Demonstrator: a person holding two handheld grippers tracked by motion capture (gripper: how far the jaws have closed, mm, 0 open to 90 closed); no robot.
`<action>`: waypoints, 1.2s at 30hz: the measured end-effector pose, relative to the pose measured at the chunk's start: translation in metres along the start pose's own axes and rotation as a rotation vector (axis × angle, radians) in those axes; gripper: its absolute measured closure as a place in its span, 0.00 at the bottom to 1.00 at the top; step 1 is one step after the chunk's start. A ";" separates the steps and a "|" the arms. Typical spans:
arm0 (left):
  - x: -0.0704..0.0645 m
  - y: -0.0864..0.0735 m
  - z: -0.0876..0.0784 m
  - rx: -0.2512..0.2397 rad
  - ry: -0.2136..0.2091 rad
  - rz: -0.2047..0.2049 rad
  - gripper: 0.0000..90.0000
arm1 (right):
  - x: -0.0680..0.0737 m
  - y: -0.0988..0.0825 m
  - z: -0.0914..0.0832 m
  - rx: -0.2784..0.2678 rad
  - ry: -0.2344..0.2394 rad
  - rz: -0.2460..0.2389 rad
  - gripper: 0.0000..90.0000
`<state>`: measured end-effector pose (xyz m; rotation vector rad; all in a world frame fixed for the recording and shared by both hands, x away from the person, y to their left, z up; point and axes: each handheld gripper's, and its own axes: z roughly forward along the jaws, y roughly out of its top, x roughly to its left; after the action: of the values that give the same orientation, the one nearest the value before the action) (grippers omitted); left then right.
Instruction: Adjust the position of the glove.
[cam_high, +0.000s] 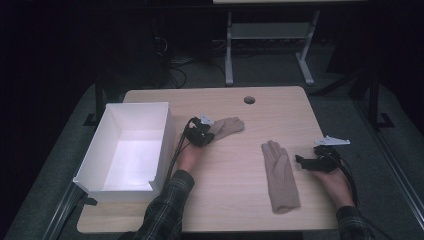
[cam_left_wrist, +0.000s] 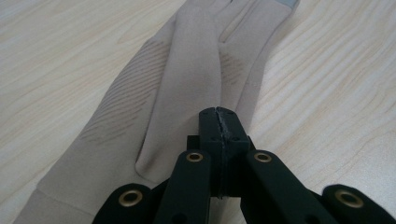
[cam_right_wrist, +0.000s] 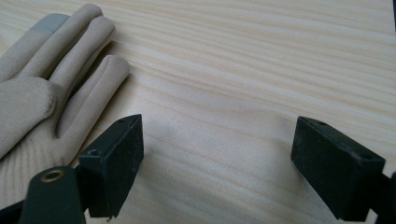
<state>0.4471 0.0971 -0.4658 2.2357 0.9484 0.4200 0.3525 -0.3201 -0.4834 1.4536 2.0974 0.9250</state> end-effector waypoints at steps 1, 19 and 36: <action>0.000 0.000 0.000 0.000 0.000 0.000 0.99 | 0.000 0.000 0.000 0.000 0.000 0.000 0.19; -0.031 -0.009 -0.011 0.011 -0.165 0.034 1.00 | 0.000 0.000 0.000 0.000 0.000 0.000 0.19; -0.067 -0.009 -0.013 0.026 -0.272 0.086 1.00 | 0.000 0.000 0.000 0.000 0.000 0.000 0.19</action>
<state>0.3895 0.0591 -0.4650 2.2904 0.7207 0.1357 0.3525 -0.3201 -0.4834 1.4530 2.0975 0.9250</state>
